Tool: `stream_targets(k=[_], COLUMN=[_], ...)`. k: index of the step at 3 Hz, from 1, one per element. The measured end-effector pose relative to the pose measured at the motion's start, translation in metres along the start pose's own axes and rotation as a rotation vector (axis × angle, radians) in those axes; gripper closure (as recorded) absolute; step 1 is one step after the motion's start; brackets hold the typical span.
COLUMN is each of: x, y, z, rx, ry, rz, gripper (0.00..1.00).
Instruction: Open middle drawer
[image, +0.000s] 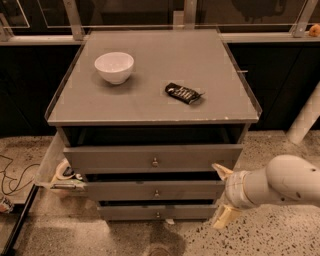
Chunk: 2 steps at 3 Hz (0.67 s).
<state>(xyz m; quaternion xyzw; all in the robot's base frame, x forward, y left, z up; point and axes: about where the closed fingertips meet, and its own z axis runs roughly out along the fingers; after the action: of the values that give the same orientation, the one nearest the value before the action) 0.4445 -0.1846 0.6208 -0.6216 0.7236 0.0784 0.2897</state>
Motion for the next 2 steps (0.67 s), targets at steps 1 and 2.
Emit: stream_targets(k=[1,2], x=[0.02,0.033], y=[-0.004,-0.009], z=[0.039,0.07], rx=[0.028,0.055], ry=[-0.035,-0.06], rz=[-0.019,-0.053], gripper=[0.0,0.0])
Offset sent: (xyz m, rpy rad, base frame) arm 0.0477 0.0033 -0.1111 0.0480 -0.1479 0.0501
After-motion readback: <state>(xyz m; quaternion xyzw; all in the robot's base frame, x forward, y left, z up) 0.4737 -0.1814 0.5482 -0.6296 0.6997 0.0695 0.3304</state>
